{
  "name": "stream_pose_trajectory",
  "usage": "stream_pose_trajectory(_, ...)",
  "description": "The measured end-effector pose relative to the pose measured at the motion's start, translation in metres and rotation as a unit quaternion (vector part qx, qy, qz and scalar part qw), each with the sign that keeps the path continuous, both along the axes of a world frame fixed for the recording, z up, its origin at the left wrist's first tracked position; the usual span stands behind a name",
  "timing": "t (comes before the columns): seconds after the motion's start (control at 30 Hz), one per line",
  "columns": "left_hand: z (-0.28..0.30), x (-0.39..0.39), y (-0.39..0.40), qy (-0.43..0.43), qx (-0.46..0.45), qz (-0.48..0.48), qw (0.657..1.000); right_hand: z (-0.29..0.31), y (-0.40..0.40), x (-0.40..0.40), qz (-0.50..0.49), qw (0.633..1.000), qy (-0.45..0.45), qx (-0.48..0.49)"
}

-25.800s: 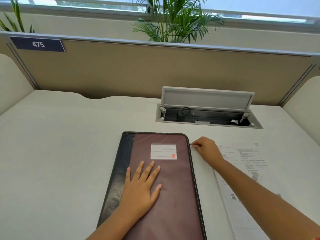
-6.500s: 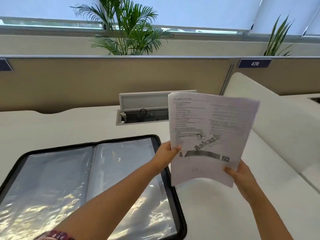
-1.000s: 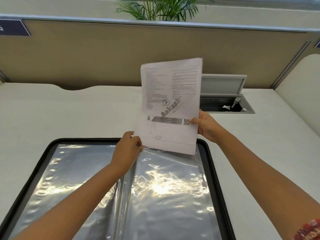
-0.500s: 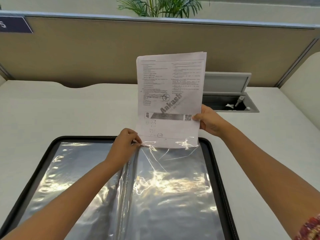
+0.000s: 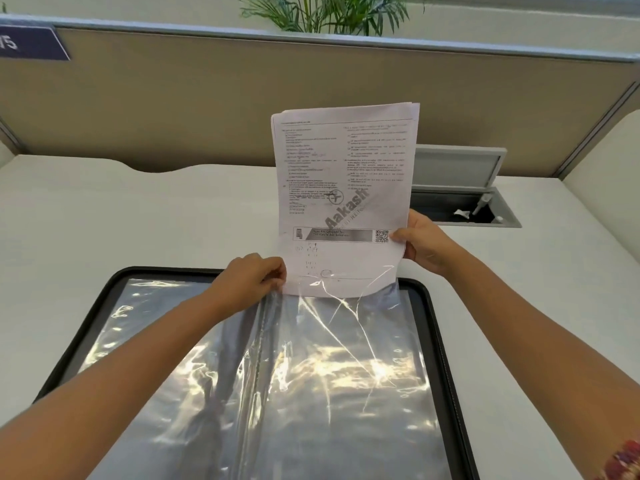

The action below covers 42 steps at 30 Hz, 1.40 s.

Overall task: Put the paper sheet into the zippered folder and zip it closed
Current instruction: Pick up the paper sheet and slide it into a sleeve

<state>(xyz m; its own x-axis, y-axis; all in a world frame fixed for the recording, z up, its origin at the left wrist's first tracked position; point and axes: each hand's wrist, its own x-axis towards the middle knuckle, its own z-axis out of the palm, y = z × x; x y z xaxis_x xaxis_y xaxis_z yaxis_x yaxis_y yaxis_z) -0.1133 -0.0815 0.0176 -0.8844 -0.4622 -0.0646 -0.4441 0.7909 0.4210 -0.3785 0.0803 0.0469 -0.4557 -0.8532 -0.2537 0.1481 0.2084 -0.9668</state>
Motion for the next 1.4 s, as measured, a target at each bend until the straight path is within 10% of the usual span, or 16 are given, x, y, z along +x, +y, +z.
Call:
stream_pose_trajectory(1.1, -0.031, -0.011, 0.054, 0.054, -0.089, 0.079, 0.991, -0.027, 0.017, 0.009, 0.001, 0.991, -0.009, 0.135)
stream_pose_trajectory(1.4, -0.018, -0.034, 0.025, 0.063, 0.031, 0.236, 0.969, -0.021, -0.001, 0.006, -0.058, 0.982, 0.061, 0.169)
